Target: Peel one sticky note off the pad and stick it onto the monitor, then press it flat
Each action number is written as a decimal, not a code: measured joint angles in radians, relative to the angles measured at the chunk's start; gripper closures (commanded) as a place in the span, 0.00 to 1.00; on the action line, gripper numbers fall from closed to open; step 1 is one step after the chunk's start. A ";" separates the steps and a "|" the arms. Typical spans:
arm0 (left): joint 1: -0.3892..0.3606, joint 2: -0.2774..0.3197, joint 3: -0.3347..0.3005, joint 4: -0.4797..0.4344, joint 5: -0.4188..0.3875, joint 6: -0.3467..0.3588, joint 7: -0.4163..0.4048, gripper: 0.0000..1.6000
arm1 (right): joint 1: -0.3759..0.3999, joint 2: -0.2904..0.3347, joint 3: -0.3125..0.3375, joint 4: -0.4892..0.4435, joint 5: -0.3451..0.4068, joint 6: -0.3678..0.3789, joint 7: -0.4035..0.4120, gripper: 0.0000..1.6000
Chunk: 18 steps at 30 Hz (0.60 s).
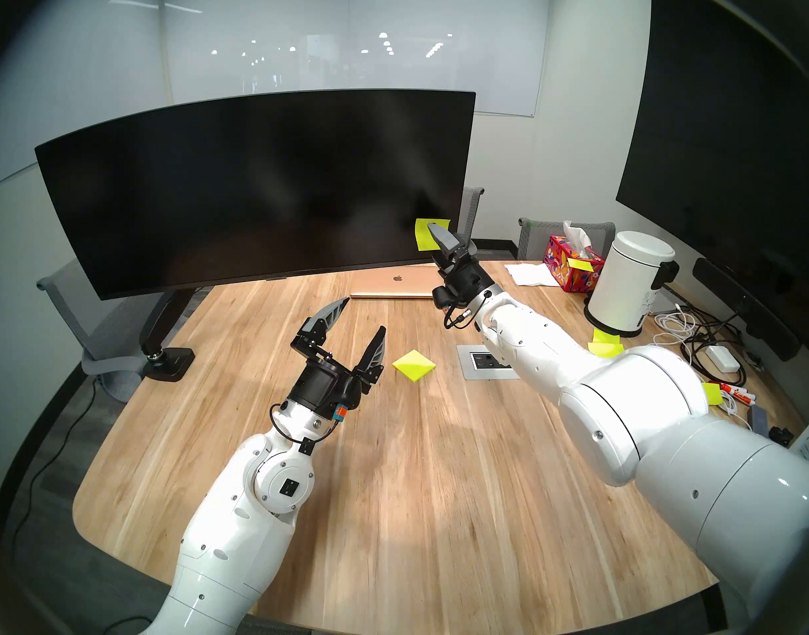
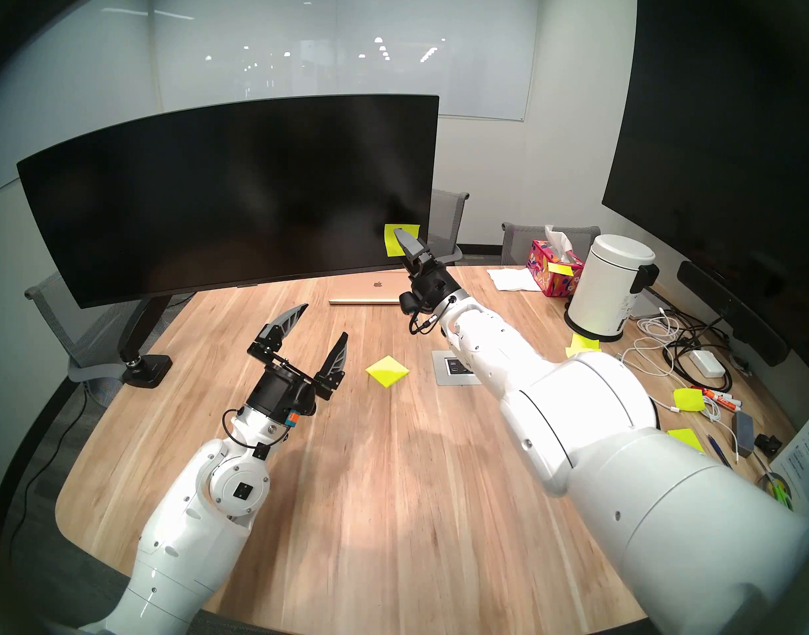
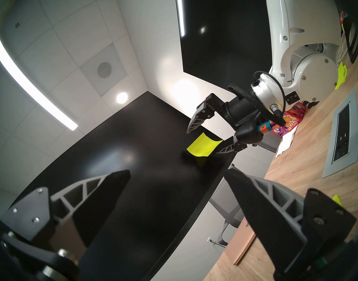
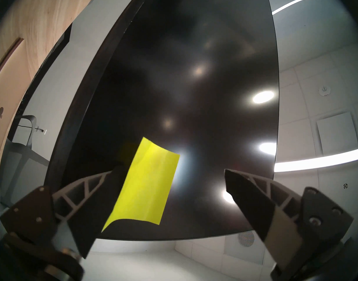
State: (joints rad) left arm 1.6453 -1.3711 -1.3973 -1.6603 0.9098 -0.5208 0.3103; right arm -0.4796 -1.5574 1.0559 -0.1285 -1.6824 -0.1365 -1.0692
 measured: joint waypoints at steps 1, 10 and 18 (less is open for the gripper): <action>0.000 0.000 0.000 0.000 0.000 0.000 0.000 0.00 | 0.000 0.000 0.000 0.000 -0.001 0.000 -0.001 0.00; 0.000 0.000 0.000 0.000 0.000 0.000 0.000 0.00 | -0.006 0.004 -0.005 0.000 -0.008 -0.012 -0.028 0.00; 0.000 -0.001 -0.001 0.000 0.000 0.000 -0.001 0.00 | -0.023 0.022 -0.012 0.001 -0.017 -0.040 -0.064 0.00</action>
State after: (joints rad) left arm 1.6455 -1.3716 -1.3981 -1.6604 0.9102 -0.5208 0.3096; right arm -0.5024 -1.5359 1.0436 -0.1277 -1.6998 -0.1762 -1.1334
